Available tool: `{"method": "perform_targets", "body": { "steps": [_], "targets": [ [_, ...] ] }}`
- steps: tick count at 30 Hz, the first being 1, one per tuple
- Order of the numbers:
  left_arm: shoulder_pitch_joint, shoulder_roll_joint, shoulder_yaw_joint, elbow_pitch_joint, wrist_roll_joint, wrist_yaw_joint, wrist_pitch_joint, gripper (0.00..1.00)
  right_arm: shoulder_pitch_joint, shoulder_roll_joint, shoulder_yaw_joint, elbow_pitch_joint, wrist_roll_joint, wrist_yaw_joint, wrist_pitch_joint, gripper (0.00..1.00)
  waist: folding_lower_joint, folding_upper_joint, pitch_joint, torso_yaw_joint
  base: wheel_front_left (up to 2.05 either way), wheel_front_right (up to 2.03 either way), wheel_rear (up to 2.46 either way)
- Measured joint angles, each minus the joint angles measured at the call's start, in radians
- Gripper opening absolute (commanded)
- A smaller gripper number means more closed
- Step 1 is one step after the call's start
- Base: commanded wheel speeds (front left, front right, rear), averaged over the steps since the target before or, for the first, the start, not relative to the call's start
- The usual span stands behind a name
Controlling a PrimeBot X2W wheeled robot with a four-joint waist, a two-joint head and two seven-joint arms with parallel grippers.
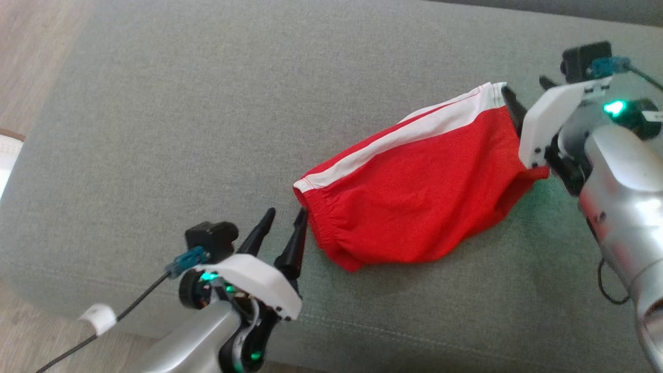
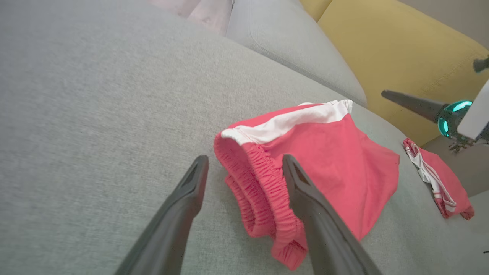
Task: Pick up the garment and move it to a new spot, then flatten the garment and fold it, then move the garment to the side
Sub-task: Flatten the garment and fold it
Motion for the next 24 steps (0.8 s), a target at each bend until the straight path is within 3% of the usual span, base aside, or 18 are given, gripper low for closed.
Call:
{"method": "perform_targets", "body": {
  "steps": [1,6,13,20,21,22,23,24],
  "targets": [
    [0.018,0.034,0.001,-0.05,0.014,0.023,-0.002,1.0,0.021,-0.013,0.023,-0.009,0.026,0.0,0.028,1.0,-0.0001,0.0,-0.011,-0.001,0.0,0.0,0.0],
    [0.035,0.097,0.013,-0.164,0.057,0.077,-0.045,1.0,0.09,-0.056,0.063,-0.027,0.085,0.0,0.069,1.0,-0.0001,0.0,-0.025,0.01,0.0,0.0,0.0],
    [0.043,0.141,0.076,-0.255,0.119,0.157,-0.1,1.0,0.124,-0.074,0.085,-0.013,0.146,0.0,0.095,1.0,0.0001,0.0,0.0,0.039,0.0,0.0,0.0],
    [0.051,0.175,0.111,-0.293,0.143,0.187,-0.111,1.0,0.132,-0.073,0.094,0.014,0.193,0.0,0.168,1.0,0.0001,0.0,0.008,0.05,0.0,0.0,0.0],
    [0.056,0.18,0.116,-0.297,0.143,0.187,-0.112,1.0,0.132,-0.073,0.096,0.013,0.201,0.0,0.174,0.95,0.0,0.0,0.006,0.05,0.0,0.0,0.0],
    [0.063,0.184,0.12,-0.299,0.143,0.187,-0.114,1.0,0.132,-0.072,0.099,0.013,0.208,0.0,0.177,0.78,0.0001,0.0,0.004,0.049,0.0,0.0,0.0],
    [0.071,0.186,0.123,-0.3,0.143,0.188,-0.117,1.0,0.132,-0.071,0.102,0.013,0.211,0.0,0.181,0.49,0.0001,0.0,0.002,0.048,0.0,0.0,0.0],
    [0.079,0.189,0.126,-0.301,0.145,0.189,-0.117,1.0,0.133,-0.069,0.105,0.012,0.216,0.0,0.18,0.43,0.0001,0.0,0.0,0.046,0.0,0.0,0.0]
  ]
}}
